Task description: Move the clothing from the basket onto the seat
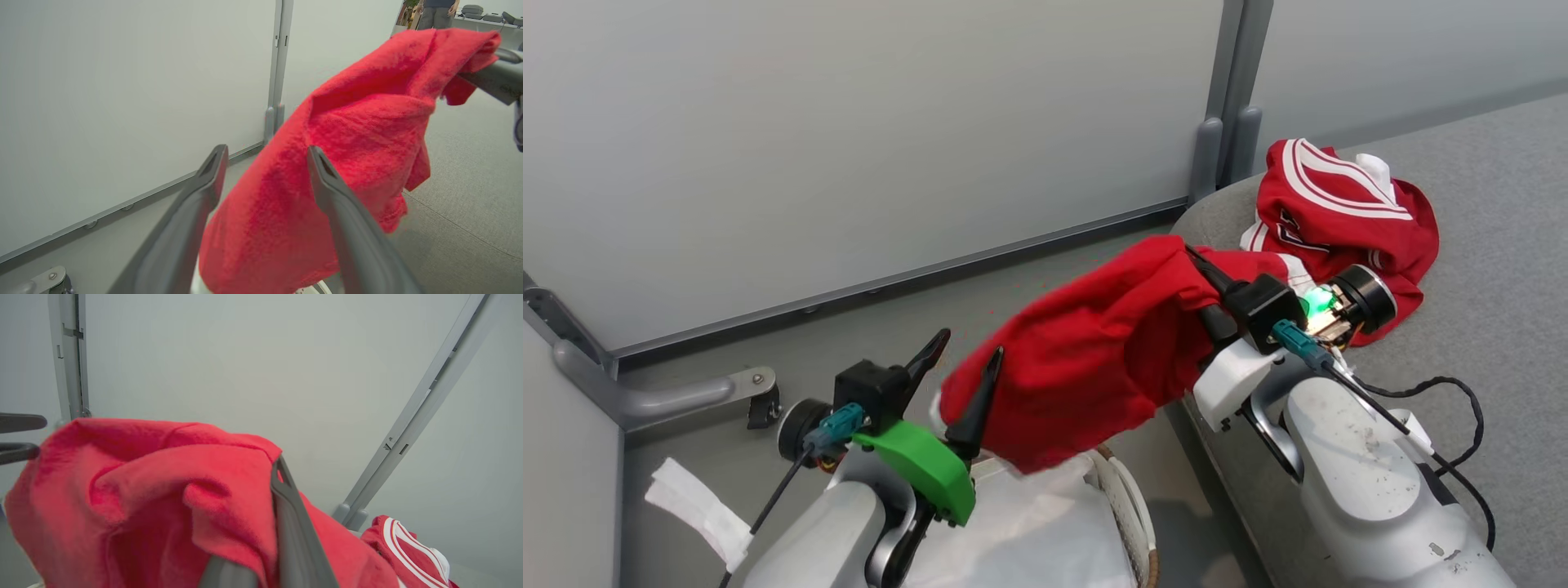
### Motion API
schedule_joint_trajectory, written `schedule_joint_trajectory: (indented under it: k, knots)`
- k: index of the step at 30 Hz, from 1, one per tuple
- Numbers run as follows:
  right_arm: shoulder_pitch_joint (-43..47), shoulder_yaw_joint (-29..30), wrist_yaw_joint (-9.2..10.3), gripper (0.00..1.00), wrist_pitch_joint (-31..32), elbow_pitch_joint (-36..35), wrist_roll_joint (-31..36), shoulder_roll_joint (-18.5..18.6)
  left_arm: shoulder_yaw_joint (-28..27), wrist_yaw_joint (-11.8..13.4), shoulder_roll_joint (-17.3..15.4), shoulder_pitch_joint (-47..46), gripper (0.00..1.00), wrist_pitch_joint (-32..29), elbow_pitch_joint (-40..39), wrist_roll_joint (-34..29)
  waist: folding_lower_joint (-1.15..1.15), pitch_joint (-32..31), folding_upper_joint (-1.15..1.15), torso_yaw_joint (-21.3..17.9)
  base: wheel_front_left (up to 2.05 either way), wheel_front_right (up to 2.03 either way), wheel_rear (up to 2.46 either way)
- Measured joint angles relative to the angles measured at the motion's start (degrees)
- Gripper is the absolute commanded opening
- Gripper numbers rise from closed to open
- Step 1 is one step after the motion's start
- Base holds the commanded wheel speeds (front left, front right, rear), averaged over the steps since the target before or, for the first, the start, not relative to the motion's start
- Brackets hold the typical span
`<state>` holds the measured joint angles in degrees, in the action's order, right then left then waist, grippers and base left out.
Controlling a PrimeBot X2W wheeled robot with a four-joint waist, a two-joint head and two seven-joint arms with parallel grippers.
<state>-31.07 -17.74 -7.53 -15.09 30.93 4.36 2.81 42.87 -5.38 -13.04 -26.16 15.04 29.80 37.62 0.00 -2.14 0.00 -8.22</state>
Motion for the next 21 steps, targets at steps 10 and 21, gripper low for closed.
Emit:
schedule_joint_trajectory:
  k: [10, 21]
  knots:
    - [1.2, 3.4, 0.00, 0.00, 0.0, -0.8, 1.7, 0.0, -8.1, -0.8, 4.1, 8.6, 1.00, 0.1, -0.5, -6.2, 0.00, 0.5, 0.00, -2.1, 0.00, 0.00, 0.00]
    - [1.8, 6.2, 0.00, 0.00, 0.0, -1.0, 2.4, 0.9, -12.8, -1.8, 7.7, 12.8, 1.00, 0.1, -1.1, -12.1, 0.00, 1.1, 0.00, -7.5, 0.00, 0.00, 0.00]
